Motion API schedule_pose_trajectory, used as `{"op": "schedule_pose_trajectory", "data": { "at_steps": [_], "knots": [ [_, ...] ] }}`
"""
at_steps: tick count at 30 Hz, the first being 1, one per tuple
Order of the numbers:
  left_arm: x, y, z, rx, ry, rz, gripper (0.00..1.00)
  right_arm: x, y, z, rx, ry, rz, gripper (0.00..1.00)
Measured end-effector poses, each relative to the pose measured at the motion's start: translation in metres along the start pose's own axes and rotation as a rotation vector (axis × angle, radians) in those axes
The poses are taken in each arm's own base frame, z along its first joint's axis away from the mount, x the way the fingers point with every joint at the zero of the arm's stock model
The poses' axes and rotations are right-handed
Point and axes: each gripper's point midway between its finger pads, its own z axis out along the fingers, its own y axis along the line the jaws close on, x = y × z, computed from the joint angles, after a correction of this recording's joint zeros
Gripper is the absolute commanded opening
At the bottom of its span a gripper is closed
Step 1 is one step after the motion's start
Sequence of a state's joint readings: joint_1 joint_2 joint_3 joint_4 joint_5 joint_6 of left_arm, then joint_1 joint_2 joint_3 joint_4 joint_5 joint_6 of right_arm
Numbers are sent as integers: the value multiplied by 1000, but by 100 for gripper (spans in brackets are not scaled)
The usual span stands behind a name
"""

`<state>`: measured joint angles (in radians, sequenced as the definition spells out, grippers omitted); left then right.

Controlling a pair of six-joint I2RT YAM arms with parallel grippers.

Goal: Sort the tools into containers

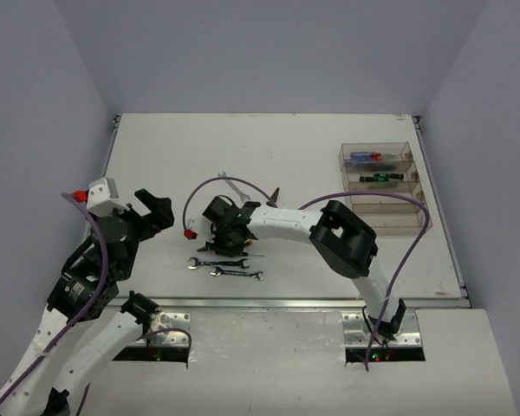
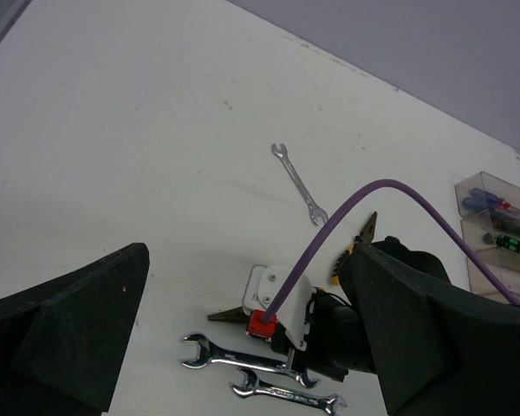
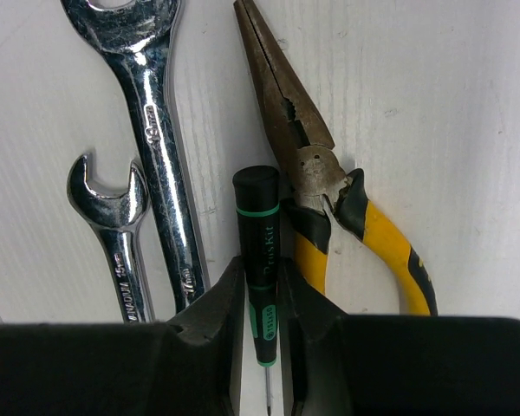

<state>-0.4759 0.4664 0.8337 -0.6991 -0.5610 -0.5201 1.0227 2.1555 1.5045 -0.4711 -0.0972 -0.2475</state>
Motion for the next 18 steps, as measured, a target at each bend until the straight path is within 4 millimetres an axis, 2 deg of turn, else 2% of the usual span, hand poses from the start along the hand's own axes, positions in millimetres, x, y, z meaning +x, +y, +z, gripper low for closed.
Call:
{"op": "schedule_pose_trajectory", "data": {
  "at_steps": [6, 12, 15, 18],
  "knots": [
    [0, 0, 0, 0, 0, 0, 100, 0, -1, 0, 1, -1, -18, 1],
    [0, 0, 0, 0, 0, 0, 100, 0, -3, -2, 9, -3, -55, 0],
    [0, 0, 0, 0, 0, 0, 100, 6, -4, -14, 24, -2, -73, 0],
    [0, 0, 0, 0, 0, 0, 100, 4, -7, -42, 27, -56, -69, 0]
  ]
}}
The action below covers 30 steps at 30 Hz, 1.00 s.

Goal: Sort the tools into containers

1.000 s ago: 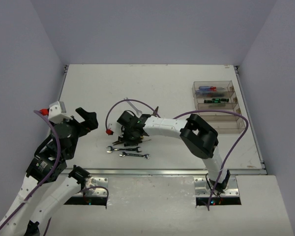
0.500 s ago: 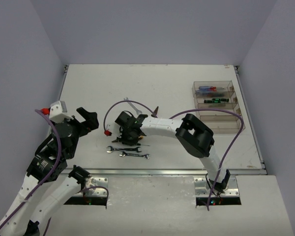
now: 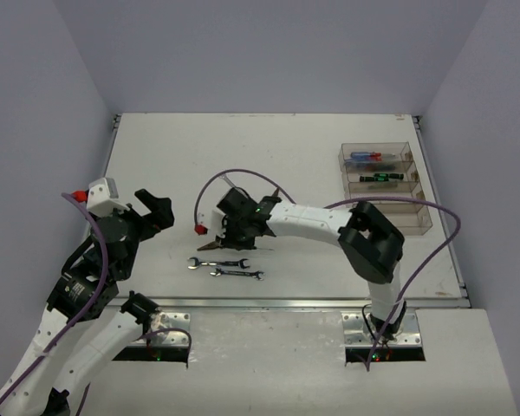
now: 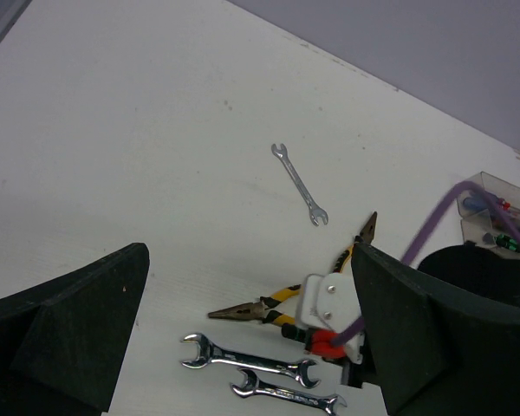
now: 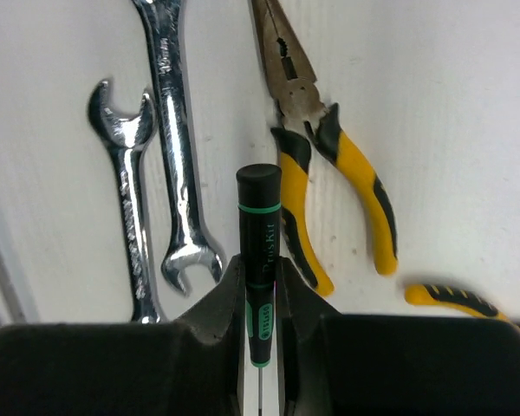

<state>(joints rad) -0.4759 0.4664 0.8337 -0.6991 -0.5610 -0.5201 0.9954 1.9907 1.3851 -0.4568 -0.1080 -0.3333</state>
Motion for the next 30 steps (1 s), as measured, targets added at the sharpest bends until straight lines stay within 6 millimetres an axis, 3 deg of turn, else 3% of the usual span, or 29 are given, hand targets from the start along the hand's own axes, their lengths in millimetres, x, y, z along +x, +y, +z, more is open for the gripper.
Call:
{"op": "schedule_pose_trajectory", "data": {
  "at_steps": [3, 6, 9, 12, 14, 15, 17, 19, 23, 27, 30],
  "knots": [
    [0, 0, 0, 0, 0, 0, 100, -8, -23, -45, 15, -130, 86, 0],
    [0, 0, 0, 0, 0, 0, 100, -9, -74, -99, 126, -265, 206, 0],
    [0, 0, 0, 1, 1, 0, 100, 16, -141, -155, 334, -346, 446, 0],
    [0, -1, 0, 4, 2, 0, 100, 81, -210, -211, 550, -431, 833, 0],
    [0, -1, 0, 5, 1, -1, 100, 146, -250, -249, 717, -501, 1113, 0],
    [0, -1, -1, 8, 0, -2, 100, 181, -261, -262, 801, -523, 1252, 0],
    [-1, -1, -2, 14, -5, -6, 100, 244, -267, -281, 961, -556, 1519, 0],
    [-1, -1, -4, 21, -9, -8, 100, 280, -258, -283, 1081, -557, 1737, 0],
    [-1, -3, -4, 31, -6, -3, 100, 297, -251, -284, 1244, -644, 2017, 0],
    [-1, -3, -4, 33, -6, 2, 100, 316, -259, -297, 1395, -763, 2162, 0],
    [-1, -4, -2, 33, -3, 4, 100, 342, -263, -297, 1491, -790, 2250, 0]
  ]
}}
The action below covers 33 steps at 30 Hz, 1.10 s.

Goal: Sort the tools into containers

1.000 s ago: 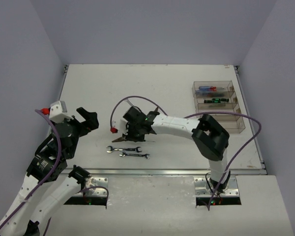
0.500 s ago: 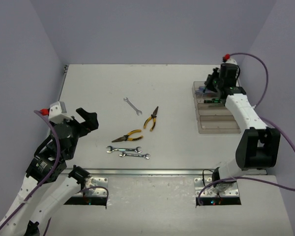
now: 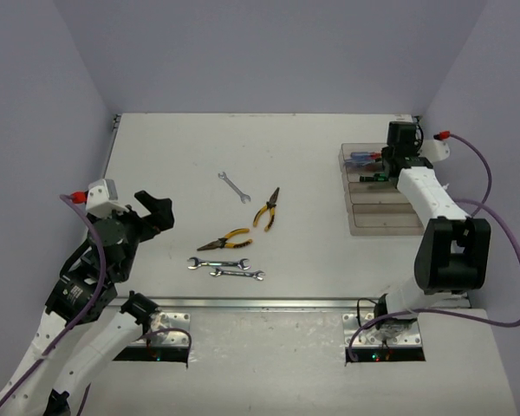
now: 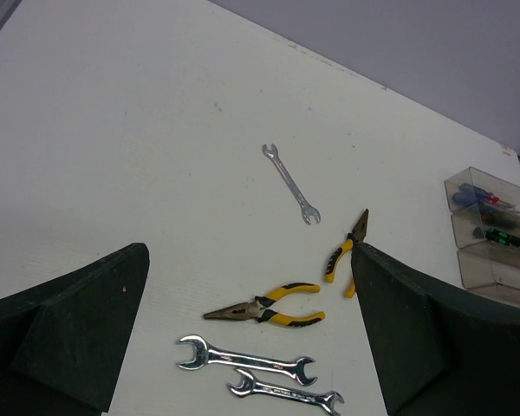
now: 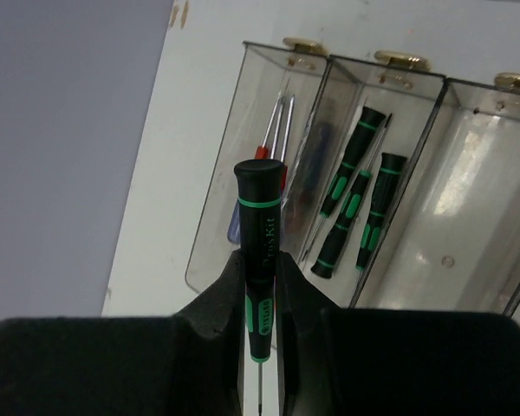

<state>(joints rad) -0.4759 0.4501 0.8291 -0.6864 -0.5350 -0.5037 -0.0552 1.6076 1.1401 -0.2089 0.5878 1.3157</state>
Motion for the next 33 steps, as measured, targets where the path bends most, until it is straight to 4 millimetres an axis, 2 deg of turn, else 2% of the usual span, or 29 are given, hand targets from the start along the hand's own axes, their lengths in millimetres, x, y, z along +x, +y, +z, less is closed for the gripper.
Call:
{"op": "schedule_pose_trajectory", "data": {
  "at_steps": [4, 9, 10, 13, 14, 15, 16, 19, 24, 27, 29, 31, 33],
  "knots": [
    [2, -1, 2, -4, 7, 5, 100, 1, -21, 26, 87, -31, 44, 0],
    [2, 0, 3, -8, 9, 7, 100, 11, -28, 46, 131, -26, 39, 0],
    [2, 0, 3, -9, 8, 7, 100, 12, -28, 49, 136, -25, 34, 3],
    [3, 0, 4, -12, 11, 9, 100, 14, -23, 55, 136, -22, 7, 25],
    [3, 0, 4, -13, 13, 10, 100, 13, -21, 57, 133, -23, 4, 41],
    [3, 0, 5, -14, 14, 11, 100, 14, -20, 58, 131, -20, -2, 53],
    [4, 0, 5, -15, 16, 12, 100, 16, -20, 60, 130, -14, -10, 57],
    [4, 0, 5, -16, 18, 13, 100, 22, -22, 63, 135, 8, -39, 89],
    [4, 0, 5, -17, 18, 14, 100, 31, -21, 62, 114, 62, -89, 99],
    [4, 0, 6, -20, 19, 14, 100, 40, -7, 55, 53, 129, -179, 99],
    [5, 1, 8, -32, 21, 18, 100, 48, 16, 40, -25, 165, -304, 99],
    [8, 3, 11, -52, 30, 23, 100, 61, 50, 13, -135, 184, -433, 99],
    [12, 7, 14, -80, 45, 30, 100, 84, 86, -36, -282, 201, -589, 99]
  ]
}}
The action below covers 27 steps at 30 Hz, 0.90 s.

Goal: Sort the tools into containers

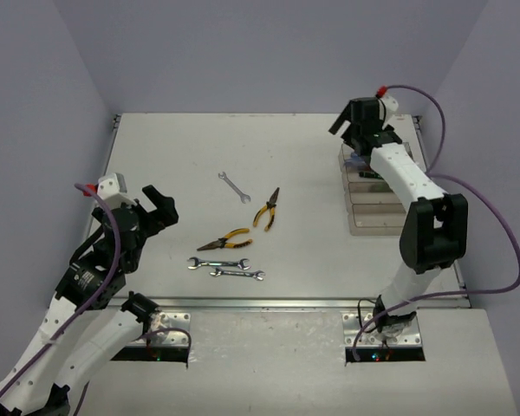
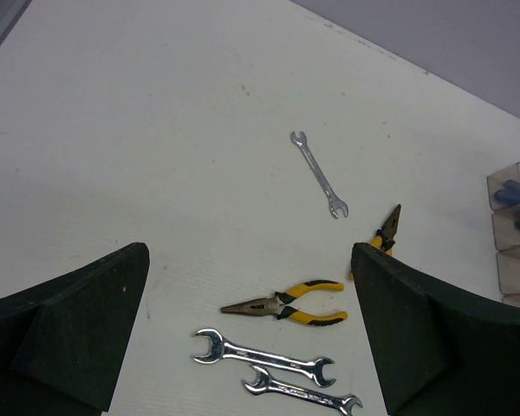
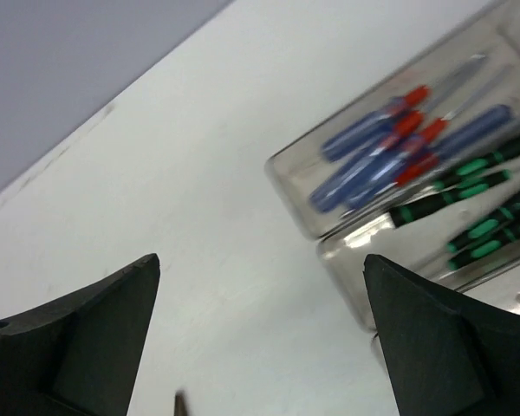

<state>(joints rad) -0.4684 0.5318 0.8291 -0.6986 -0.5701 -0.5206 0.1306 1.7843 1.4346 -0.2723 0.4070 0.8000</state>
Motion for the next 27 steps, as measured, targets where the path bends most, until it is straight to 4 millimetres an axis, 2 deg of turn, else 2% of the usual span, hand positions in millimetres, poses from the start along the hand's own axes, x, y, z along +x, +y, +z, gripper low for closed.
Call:
{"op": "schedule_pose_trajectory", "data": {
  "at_steps": [3, 5, 7, 9, 11, 14, 17, 19, 24, 27],
  "knots": [
    [3, 3, 4, -29, 10, 5, 100, 31, 67, -64, -189, 20, -192, 99],
    [4, 4, 6, -39, 13, 7, 100, 62, 92, -104, -295, 58, -299, 99],
    [4, 4, 6, -43, 16, 9, 100, 94, 100, -126, -358, 102, -367, 99],
    [6, 5, 8, -49, 22, 15, 100, 134, 94, -137, -353, 177, -454, 99],
    [9, 4, 10, -56, 34, 24, 100, 173, 89, -137, -327, 251, -538, 95],
    [11, 4, 13, -63, 45, 33, 100, 234, 81, -135, -313, 382, -642, 83],
    [12, 4, 13, -61, 46, 32, 100, 271, 66, -125, -271, 487, -687, 75],
    [11, 4, 12, -58, 46, 32, 100, 287, 57, -115, -226, 535, -698, 71],
    [11, 3, 12, -55, 46, 30, 100, 314, 56, -94, -181, 596, -684, 57],
    [11, 3, 12, -55, 44, 29, 100, 321, 57, -88, -159, 616, -661, 38]
  ]
}}
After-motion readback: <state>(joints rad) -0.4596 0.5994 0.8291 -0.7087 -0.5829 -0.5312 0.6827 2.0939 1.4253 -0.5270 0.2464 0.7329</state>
